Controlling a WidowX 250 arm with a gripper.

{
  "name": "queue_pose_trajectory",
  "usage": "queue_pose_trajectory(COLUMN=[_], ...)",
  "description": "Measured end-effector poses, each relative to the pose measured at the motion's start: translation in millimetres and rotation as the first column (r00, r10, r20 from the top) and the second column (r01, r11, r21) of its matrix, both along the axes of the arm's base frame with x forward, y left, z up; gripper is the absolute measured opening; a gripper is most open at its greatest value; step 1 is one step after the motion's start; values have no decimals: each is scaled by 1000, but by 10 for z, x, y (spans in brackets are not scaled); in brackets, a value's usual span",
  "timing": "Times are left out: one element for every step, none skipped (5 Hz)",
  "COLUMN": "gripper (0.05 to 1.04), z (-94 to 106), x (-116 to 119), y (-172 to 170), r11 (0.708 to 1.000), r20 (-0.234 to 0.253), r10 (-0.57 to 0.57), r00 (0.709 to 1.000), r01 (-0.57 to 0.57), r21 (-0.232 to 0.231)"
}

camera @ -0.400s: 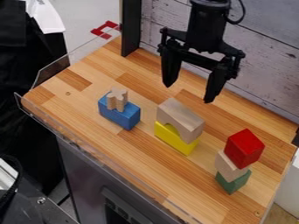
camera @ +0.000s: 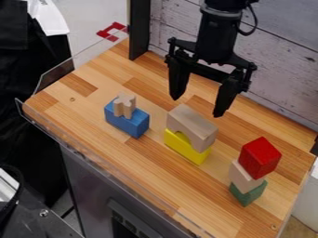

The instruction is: Move the red cube to the top of the white cube

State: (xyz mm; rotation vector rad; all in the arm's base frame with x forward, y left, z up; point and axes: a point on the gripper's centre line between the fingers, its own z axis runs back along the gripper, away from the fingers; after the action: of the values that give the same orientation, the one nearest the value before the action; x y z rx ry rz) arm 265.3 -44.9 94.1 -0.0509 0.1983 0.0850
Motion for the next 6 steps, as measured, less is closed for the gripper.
queue_pose_trajectory(gripper=[999,999,999,999,999,999], z=[235,397,509,539,447,365], x=[-39,-57,-115,-200,-240,-243], y=[-1,-3,-161,-366,-510,-552], r11=[1000,1000,998,986,976,972], r20=[47,88,96,75,28,1], r10=[21,23,-60,-160,-214,-229], r00=[999,996,994,984,976,974], r01=[-21,-22,62,162,215,228], r21=[-3,-9,-18,-22,-39,-49])
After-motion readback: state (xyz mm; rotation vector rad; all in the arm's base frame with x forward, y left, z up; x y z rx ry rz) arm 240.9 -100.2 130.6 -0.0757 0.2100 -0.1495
